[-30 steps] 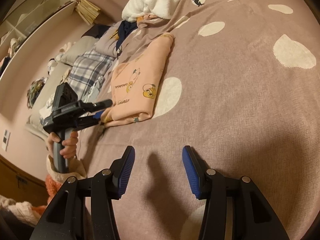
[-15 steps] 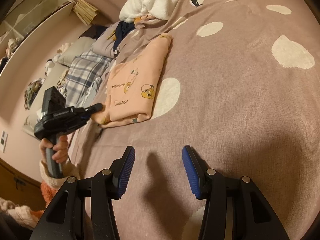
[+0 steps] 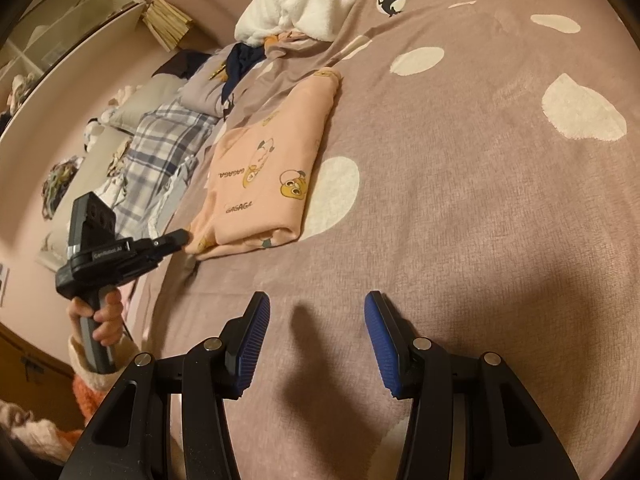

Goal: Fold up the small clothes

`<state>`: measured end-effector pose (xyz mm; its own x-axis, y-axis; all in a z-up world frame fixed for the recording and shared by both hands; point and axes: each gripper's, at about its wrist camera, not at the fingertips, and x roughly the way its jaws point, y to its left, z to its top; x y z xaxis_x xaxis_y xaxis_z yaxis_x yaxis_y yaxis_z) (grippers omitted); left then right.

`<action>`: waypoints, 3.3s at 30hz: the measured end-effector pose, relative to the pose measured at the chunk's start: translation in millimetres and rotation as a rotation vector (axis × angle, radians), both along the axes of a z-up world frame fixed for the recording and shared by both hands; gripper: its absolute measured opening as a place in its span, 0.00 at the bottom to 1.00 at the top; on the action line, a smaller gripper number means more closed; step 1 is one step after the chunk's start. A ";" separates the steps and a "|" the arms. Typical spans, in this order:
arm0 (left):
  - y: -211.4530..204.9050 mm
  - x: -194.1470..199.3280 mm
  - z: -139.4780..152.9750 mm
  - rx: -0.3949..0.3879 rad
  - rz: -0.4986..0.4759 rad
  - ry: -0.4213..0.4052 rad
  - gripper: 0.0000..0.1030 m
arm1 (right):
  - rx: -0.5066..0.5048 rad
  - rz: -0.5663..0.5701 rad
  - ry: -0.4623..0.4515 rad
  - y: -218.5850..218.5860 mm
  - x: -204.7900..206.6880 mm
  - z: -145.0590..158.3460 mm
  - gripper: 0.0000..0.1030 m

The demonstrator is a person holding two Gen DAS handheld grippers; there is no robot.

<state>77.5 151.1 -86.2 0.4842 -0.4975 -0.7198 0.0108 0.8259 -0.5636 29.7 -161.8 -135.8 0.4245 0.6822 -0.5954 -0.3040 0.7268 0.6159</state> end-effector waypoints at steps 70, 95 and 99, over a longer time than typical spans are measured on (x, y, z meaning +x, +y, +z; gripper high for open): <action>-0.9 8.6 -1.7 0.364 0.099 0.057 0.60 | -0.094 0.038 -0.071 18.4 -0.8 7.9 0.64; 3.3 44.3 -14.6 -0.022 -0.049 -0.013 0.99 | 0.030 0.024 0.081 30.5 94.9 21.8 0.78; 8.7 57.6 -28.2 -0.098 -0.059 0.017 0.99 | 0.110 0.067 0.109 36.9 114.4 18.8 0.78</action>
